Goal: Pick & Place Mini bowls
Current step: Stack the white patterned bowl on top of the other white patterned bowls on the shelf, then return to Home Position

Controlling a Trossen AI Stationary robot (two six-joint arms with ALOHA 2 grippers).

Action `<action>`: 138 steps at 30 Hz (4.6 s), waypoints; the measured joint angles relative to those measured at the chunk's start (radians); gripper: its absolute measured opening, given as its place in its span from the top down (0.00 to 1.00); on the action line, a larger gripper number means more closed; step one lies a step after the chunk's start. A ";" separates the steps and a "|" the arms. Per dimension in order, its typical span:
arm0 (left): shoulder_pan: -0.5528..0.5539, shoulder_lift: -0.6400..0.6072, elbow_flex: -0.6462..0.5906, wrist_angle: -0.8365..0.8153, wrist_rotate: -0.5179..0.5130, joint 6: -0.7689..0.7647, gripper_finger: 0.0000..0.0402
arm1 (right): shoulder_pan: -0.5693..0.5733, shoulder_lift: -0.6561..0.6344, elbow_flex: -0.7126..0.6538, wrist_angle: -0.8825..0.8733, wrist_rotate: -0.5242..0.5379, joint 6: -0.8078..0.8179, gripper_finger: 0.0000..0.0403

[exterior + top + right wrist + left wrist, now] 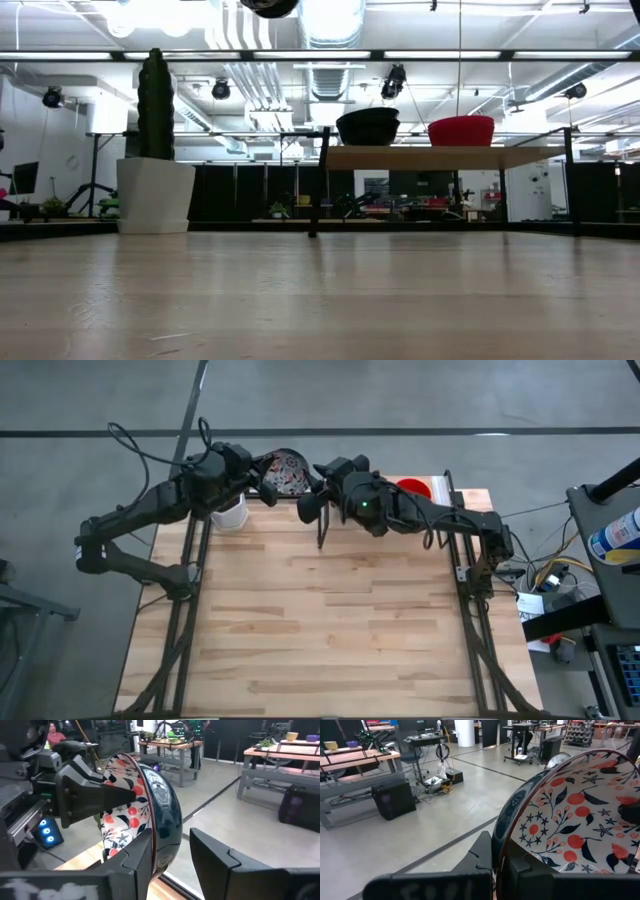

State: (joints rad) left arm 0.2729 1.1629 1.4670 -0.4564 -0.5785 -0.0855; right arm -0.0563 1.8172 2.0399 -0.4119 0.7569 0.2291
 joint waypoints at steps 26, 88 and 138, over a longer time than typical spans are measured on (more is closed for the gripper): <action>-0.015 -0.005 0.004 0.025 0.028 -0.030 0.81 | -0.037 0.006 -0.001 -0.004 -0.073 0.005 0.98; -0.014 -0.108 0.001 0.109 0.065 -0.023 0.66 | -0.565 -0.006 -0.031 -0.892 -0.809 0.310 0.98; -0.014 -0.108 0.001 -0.033 0.075 -0.044 0.67 | -0.577 -0.010 -0.077 -0.730 -0.845 0.256 0.85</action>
State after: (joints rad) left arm 0.2590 1.0550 1.4681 -0.4897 -0.5033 -0.1296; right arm -0.6334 1.8072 1.9633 -1.1420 -0.0881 0.4850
